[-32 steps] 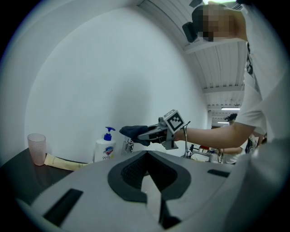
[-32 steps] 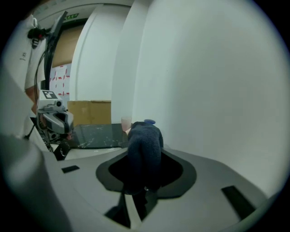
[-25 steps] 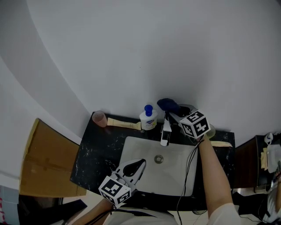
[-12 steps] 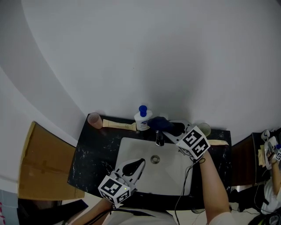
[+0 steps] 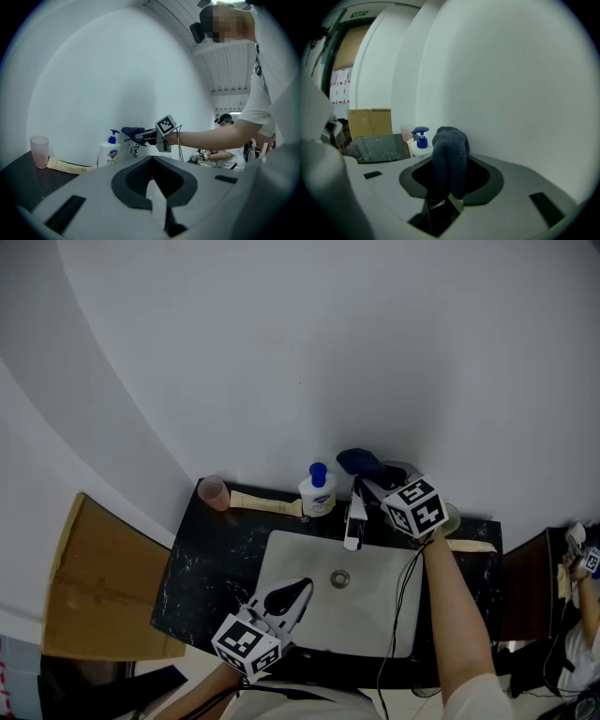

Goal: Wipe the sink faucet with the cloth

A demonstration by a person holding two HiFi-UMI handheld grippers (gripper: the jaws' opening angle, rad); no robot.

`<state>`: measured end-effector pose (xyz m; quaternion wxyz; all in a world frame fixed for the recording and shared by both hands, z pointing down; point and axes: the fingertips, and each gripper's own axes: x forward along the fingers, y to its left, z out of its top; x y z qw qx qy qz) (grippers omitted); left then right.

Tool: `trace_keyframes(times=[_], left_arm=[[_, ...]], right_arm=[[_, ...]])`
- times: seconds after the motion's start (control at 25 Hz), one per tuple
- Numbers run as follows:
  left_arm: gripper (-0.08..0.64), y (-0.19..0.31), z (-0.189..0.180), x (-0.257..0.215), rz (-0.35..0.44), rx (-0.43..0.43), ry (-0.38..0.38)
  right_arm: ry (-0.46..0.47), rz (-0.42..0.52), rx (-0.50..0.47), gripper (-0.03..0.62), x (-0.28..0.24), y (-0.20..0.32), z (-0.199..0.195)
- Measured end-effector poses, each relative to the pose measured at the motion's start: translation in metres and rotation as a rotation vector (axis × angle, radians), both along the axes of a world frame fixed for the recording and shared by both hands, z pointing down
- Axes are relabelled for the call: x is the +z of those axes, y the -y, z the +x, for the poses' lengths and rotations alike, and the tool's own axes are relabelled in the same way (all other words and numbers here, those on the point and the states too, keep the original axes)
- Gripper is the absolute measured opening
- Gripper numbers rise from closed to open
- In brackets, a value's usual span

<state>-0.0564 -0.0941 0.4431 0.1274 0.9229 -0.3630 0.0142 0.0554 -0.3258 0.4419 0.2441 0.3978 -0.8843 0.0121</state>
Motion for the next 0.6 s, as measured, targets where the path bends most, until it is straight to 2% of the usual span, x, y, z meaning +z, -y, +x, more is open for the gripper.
trace_keyframes(times=[0.12,0.4,0.6], left_arm=[[0.002,-0.001,-0.001,-0.001,0.002,-0.001,-0.004],[0.002,-0.001,0.002,0.0,-0.005,0.015,-0.003],[0.002,0.0,0.01,0.0,-0.003,0.029,-0.005]], right_arm=[[0.005,0.009,0.018,0.135,0.0,-0.007,0.001],[0.017,-0.006,-0.12,0.135,0.0,-0.074,-0.011],[0.029,-0.024,-0.162,0.135,0.003,-0.088,-0.014]])
